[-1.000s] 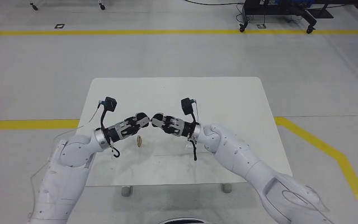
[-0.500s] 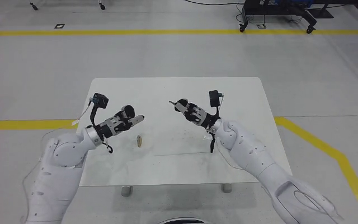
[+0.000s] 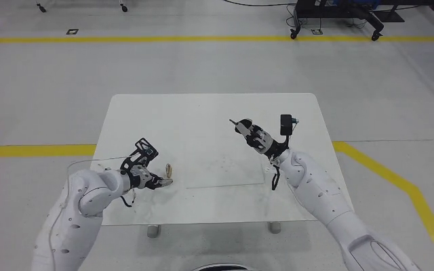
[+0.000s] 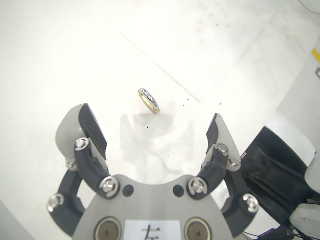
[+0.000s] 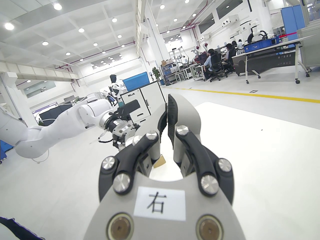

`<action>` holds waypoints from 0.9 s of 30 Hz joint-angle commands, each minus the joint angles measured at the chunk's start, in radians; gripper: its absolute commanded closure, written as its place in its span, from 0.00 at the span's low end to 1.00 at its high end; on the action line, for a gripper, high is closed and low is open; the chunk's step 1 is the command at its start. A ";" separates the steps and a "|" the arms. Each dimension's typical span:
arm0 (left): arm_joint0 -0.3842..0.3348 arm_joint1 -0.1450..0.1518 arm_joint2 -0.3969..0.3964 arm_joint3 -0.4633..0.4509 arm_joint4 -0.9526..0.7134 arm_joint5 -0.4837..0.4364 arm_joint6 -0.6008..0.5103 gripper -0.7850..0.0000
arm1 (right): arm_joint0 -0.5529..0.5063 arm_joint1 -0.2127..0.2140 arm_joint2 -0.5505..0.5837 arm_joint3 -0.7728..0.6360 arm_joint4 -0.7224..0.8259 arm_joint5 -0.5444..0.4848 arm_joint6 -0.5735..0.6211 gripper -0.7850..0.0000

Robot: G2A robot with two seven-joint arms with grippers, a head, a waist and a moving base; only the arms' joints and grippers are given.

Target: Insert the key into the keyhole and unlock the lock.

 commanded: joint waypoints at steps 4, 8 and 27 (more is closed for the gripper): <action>-0.019 -0.003 0.050 0.026 0.055 0.023 0.024 0.41 | 0.000 0.000 0.000 0.000 0.000 0.000 0.000 1.00; -0.040 -0.006 0.088 0.047 0.094 0.044 0.044 0.53 | 0.000 0.000 0.000 0.000 0.000 0.000 0.000 1.00; -0.061 -0.007 0.142 0.070 0.191 0.109 0.134 1.00 | 0.000 0.000 0.000 0.000 0.000 0.000 0.000 1.00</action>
